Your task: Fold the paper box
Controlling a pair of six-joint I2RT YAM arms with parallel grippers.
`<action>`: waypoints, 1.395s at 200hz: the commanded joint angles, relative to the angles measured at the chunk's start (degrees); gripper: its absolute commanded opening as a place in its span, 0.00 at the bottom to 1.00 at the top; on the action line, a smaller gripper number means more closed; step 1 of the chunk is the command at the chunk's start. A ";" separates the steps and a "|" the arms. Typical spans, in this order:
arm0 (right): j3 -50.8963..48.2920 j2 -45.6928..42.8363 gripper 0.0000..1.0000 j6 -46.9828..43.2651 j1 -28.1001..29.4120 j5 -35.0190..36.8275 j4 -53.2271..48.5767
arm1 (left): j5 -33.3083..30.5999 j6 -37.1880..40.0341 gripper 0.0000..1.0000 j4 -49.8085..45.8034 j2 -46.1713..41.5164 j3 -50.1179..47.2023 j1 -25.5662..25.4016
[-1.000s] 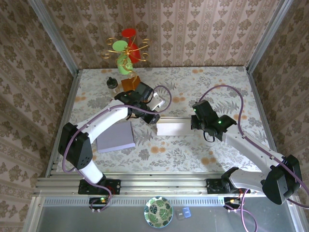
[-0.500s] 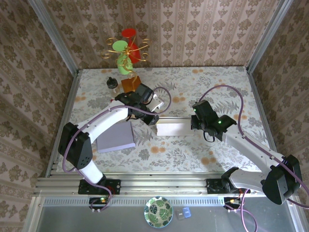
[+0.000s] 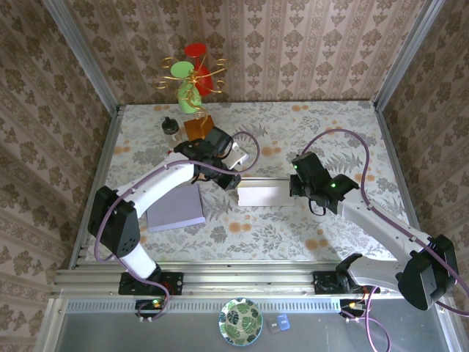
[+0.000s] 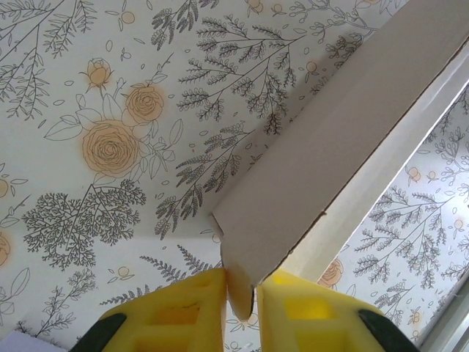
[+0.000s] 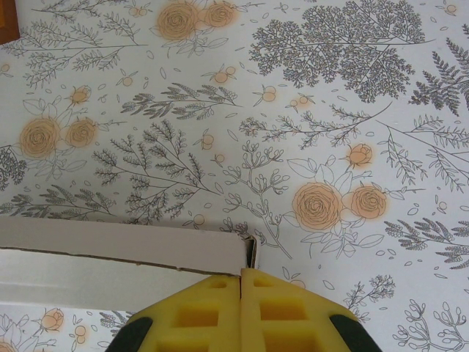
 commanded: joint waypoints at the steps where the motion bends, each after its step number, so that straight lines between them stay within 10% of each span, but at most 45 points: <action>1: -0.13 1.03 0.00 0.60 0.50 -0.21 -2.89 | -1.20 -1.36 0.20 -0.30 -2.30 0.20 0.32; 142: -0.31 1.29 0.00 0.81 0.50 -0.74 -2.63 | 0.18 -3.79 0.05 -0.99 -0.81 1.73 0.39; 279: -0.05 1.82 0.00 2.76 1.88 -0.24 -1.83 | 3.69 -27.06 0.00 -5.61 2.56 6.62 -0.43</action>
